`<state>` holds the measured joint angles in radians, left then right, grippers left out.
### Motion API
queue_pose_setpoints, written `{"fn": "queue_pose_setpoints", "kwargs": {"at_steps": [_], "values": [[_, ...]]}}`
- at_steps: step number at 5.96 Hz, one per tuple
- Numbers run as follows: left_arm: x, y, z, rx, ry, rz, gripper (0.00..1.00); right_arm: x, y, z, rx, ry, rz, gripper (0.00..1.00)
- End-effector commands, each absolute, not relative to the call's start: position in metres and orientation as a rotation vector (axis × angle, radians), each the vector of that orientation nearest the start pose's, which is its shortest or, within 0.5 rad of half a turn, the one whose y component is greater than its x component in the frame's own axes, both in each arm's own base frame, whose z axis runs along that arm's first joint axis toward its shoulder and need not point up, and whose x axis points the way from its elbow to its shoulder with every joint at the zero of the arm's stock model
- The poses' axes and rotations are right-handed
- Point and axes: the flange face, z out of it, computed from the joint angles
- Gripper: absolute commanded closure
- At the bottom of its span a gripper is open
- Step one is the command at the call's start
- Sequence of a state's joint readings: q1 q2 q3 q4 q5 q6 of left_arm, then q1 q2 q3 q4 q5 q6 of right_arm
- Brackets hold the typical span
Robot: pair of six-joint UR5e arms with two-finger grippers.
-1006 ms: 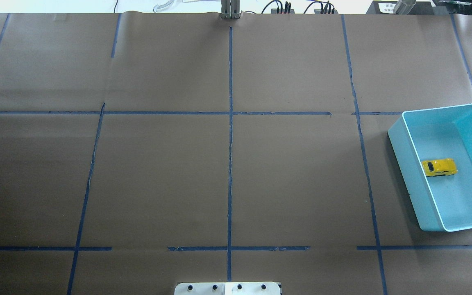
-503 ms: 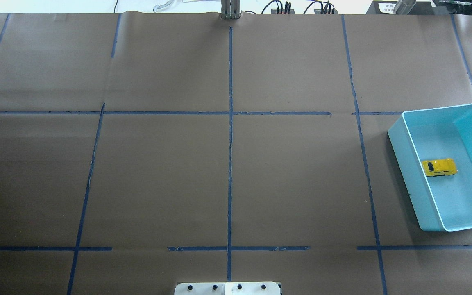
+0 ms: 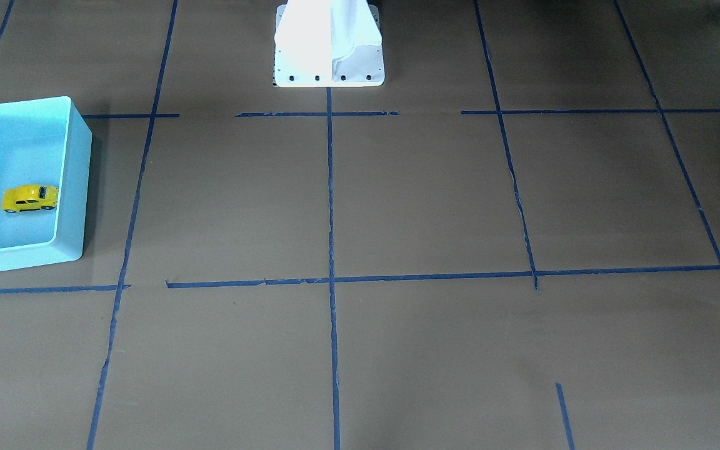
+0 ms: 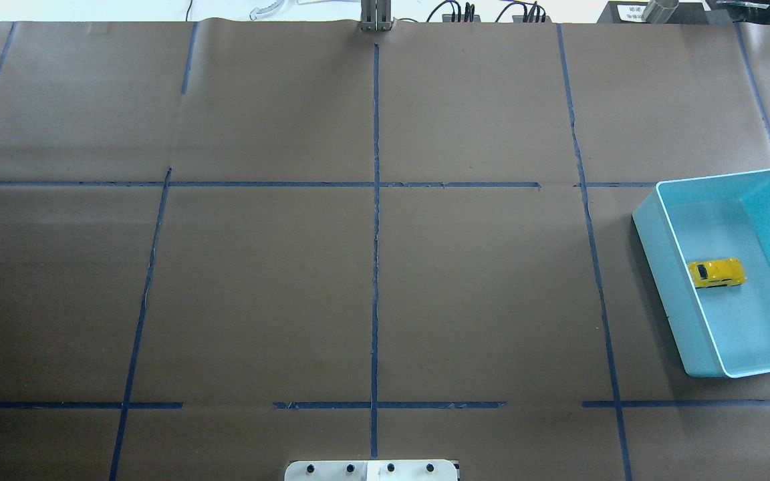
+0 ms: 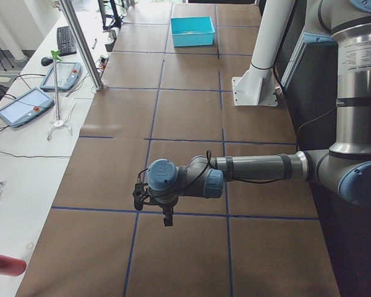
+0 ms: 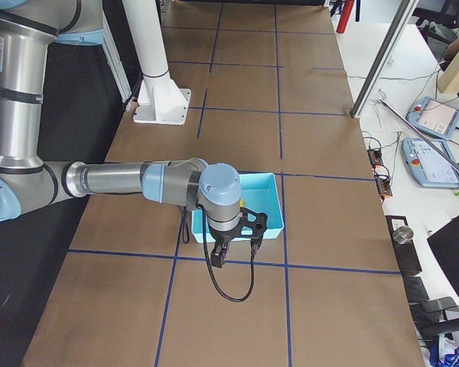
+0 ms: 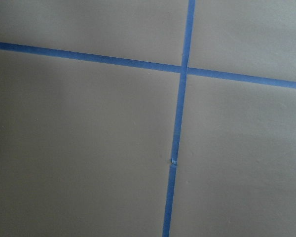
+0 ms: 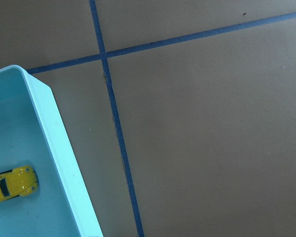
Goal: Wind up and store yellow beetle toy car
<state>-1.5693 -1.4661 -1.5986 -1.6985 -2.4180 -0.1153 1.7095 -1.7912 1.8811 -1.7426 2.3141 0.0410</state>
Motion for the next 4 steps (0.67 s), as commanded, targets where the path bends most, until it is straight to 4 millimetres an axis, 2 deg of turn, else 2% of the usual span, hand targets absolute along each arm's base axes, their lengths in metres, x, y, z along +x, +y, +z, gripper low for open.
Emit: {"fn": "queue_pose_setpoints", "kwargs": {"at_steps": [1, 3, 4], "values": [[-0.061, -0.448, 0.681, 0.066, 0.818, 0.065, 0.0, 0.117, -0.369, 0.642, -0.058, -0.754, 0.182, 0.0], [-0.061, -0.448, 0.681, 0.065, 0.816, 0.066, 0.0, 0.118, -0.368, 0.669, -0.11, -0.753, 0.206, 0.0], [-0.061, -0.448, 0.681, 0.065, 0.818, 0.066, 0.0, 0.118, -0.376, 0.661, -0.089, -0.756, 0.194, 0.0]]}}
